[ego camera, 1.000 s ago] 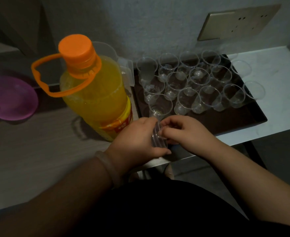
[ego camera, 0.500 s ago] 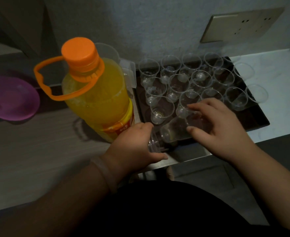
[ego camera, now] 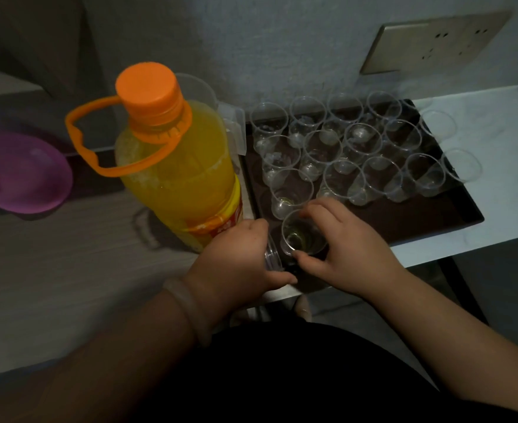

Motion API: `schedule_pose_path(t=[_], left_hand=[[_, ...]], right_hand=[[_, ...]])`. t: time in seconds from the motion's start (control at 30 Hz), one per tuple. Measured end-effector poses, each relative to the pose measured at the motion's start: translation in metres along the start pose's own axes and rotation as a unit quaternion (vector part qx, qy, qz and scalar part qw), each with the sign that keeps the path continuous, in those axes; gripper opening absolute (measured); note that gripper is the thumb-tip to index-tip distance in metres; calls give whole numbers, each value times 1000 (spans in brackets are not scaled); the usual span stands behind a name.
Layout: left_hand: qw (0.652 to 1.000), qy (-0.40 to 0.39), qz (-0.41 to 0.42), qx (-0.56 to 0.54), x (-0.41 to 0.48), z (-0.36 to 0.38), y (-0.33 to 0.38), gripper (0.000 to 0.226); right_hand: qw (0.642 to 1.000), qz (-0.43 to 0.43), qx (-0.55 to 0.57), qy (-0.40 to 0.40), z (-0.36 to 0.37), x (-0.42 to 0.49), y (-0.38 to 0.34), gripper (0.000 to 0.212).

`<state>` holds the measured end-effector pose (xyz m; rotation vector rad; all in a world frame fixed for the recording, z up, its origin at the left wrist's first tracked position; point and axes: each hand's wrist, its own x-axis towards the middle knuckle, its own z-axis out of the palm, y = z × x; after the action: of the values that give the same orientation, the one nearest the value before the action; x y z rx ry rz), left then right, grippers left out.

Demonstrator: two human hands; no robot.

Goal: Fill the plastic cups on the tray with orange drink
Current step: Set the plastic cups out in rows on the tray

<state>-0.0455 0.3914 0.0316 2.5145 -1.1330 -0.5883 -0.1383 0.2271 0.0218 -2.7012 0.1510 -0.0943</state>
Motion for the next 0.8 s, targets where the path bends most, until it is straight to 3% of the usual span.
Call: schedule_pose_path(t=[0.63,0.8], left_hand=[[1000,-1,1,-4,-11,-15,8,74],[999,25,31,-32,-16,-36,21,69]], right_hand=[[1000,10,11,19,4,-3,0,55],[993,14,67,98,-10,-9,-3,41]])
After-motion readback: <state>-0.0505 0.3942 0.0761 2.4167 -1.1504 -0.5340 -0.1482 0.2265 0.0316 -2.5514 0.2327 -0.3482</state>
